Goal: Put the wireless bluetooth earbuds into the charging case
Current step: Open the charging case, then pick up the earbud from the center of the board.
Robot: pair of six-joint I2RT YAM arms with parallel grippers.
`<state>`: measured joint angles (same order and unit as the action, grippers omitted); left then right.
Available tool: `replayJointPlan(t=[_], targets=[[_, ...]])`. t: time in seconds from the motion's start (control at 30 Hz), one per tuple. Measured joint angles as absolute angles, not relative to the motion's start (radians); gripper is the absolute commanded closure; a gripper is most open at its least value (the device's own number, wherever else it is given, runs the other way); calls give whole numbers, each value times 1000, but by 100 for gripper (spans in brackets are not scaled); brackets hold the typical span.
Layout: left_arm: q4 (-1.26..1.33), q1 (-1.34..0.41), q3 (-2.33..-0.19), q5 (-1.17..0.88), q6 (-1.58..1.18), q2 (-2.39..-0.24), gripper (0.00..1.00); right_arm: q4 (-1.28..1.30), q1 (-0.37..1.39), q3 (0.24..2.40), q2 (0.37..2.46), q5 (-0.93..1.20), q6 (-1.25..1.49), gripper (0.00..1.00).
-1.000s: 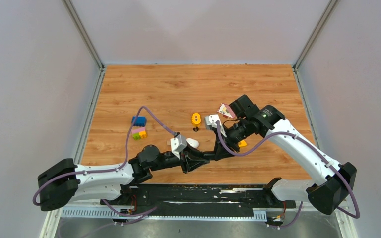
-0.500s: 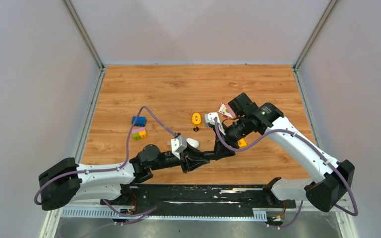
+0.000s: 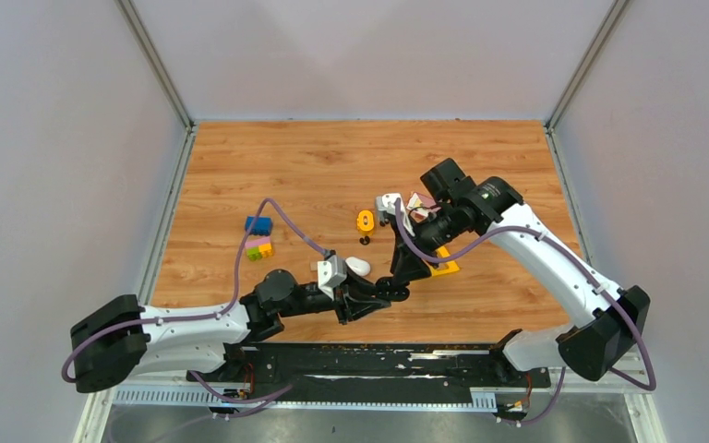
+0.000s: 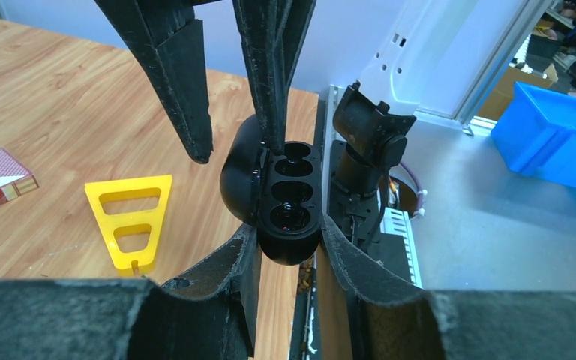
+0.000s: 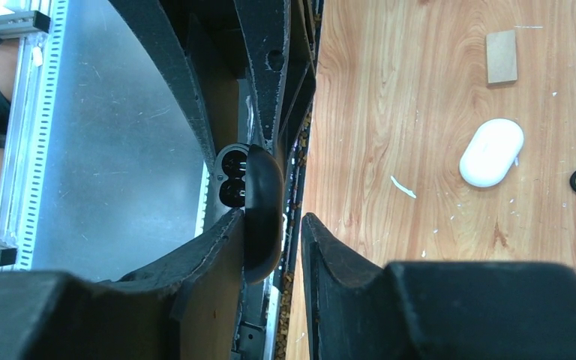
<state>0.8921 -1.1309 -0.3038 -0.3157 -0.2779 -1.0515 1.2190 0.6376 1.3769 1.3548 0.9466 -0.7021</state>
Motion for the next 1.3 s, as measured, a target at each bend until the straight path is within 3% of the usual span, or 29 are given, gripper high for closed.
replayJointPlan(t=[0.33,0.67,1.0,1.3], targets=[[864,-1131,-290,-281,-278,-1011,100,1370,576,1553,1363,1104,-789,58],[514,-1095,-403,-280,-205,-683,100,1407,400,1600,1369,1162,-870,64],[188,-918,-426,-287,-194,-423,100,1220,395,1460,1536,981,-883,75],[159,-768,-424,-414,-221,-488,100,1027,432,1489,1719,832,-981,82]])
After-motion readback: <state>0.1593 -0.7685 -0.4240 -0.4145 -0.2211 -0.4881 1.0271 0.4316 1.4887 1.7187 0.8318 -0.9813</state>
